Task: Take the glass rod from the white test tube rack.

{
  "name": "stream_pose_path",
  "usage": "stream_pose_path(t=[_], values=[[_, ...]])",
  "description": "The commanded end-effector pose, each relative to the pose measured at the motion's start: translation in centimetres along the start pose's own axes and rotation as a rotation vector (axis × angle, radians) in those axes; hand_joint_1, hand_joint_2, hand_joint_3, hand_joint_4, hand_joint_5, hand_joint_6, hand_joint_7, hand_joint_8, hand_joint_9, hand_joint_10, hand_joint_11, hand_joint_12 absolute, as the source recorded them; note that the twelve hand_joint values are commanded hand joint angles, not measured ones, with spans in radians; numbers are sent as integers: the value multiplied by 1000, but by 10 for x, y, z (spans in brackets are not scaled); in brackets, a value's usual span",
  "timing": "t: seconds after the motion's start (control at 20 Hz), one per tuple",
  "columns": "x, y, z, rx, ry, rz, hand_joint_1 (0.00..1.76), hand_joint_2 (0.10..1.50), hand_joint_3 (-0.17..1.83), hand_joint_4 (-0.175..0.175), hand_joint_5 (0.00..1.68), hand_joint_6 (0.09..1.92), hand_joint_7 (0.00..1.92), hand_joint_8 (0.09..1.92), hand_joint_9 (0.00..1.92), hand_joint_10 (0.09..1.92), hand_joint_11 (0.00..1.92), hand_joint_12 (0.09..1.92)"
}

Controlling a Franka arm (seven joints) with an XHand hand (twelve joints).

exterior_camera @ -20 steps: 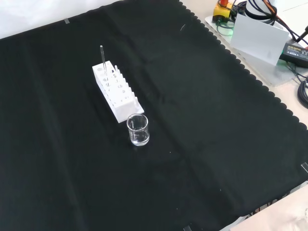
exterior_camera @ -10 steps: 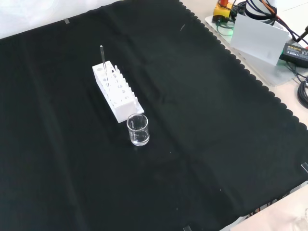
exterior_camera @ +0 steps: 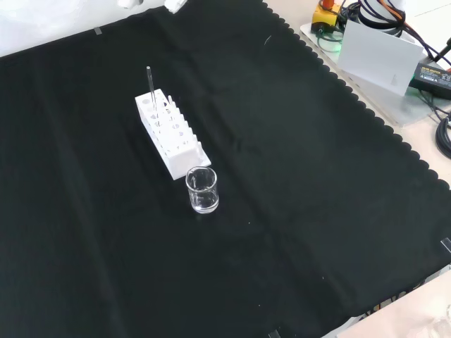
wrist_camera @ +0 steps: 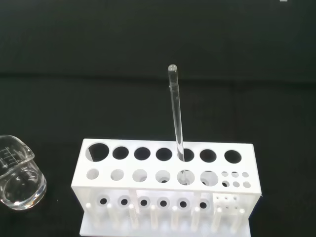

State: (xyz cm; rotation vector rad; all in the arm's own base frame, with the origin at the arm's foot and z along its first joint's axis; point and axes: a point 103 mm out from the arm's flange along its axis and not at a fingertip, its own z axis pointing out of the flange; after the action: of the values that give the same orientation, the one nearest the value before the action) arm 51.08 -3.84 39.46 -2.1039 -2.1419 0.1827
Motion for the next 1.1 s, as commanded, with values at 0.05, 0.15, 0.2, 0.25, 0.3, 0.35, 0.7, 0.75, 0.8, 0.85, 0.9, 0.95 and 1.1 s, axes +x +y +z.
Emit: stream_pose_path(t=[0.05, 0.15, 0.2, 0.25, 0.3, 0.35, 0.7, 0.75, 0.8, 0.85, 0.9, 0.95, 1.1], values=[[-1, 3, 7, -19, -1, -14, 683, 1192, -175, -136, 404, 87, 480, 781, 669, 711, 500, 1322], [-1, 4, 9, -16, 0, -17, 695, 1196, -175, -134, 418, 87, 498, 779, 687, 706, 502, 1322], [-1, 4, 10, -16, -1, -18, 698, 1197, -175, -134, 423, 87, 503, 779, 692, 705, 502, 1322], [-1, 5, 12, -14, 0, -19, 700, 1198, -175, -134, 426, 87, 508, 779, 696, 704, 503, 1322], [-1, 5, 14, -12, 0, -20, 701, 1198, -175, -134, 428, 87, 511, 779, 699, 703, 503, 1322], [-1, 6, 15, -10, -1, -21, 701, 1198, -175, -134, 429, 87, 514, 779, 701, 703, 503, 1322], [-1, 9, 20, 3, -8, -19, 687, 1203, -175, -133, 436, 87, 527, 777, 708, 699, 507, 1321], [-1, 10, 21, 3, -6, -19, 685, 1203, -175, -132, 436, 87, 527, 777, 709, 698, 508, 1321], [0, 11, 23, 5, -6, -21, 683, 1204, -175, -132, 437, 87, 528, 777, 710, 698, 508, 1321], [0, 13, 26, 7, -6, -23, 680, 1204, -175, -132, 437, 87, 529, 776, 710, 697, 508, 1320], [0, 16, 31, 8, -5, -26, 678, 1204, -175, -132, 437, 87, 529, 776, 711, 697, 508, 1320], [1, 18, 34, 9, -4, -30, 677, 1205, -175, -132, 438, 87, 530, 776, 711, 697, 508, 1320], [3, 23, 42, 15, -2, -40, 671, 1206, -175, -132, 438, 87, 532, 775, 712, 696, 508, 1320]])
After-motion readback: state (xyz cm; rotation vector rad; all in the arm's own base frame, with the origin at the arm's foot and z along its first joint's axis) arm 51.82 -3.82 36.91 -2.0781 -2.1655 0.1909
